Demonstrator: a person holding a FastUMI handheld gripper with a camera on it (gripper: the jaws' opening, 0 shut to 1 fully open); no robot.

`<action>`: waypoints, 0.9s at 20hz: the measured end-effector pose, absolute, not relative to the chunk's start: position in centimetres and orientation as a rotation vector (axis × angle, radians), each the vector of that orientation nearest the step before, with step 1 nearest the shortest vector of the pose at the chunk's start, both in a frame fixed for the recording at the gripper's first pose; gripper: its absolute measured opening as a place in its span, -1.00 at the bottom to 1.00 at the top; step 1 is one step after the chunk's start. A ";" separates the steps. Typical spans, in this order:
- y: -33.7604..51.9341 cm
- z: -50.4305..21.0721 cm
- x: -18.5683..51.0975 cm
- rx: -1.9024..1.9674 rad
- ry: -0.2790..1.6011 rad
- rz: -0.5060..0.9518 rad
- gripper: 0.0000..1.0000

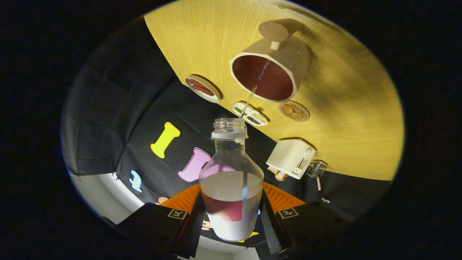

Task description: Take the bottle from table, then pour the juice into the cup, finally place the bottle on the coaster

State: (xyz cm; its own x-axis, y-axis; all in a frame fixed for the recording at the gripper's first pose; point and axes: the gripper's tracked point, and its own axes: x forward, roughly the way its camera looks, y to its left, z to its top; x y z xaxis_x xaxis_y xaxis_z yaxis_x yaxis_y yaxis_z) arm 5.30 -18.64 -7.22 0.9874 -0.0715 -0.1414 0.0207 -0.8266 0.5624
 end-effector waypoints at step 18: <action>-18.2 -9.8 6.6 2.370 -0.091 -0.271 0.50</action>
State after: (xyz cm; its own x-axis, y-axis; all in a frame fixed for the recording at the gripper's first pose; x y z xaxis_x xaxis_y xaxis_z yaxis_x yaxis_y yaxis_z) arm 6.63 -18.25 -9.79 0.9753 -0.1434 -0.1683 0.0119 -0.7259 0.6877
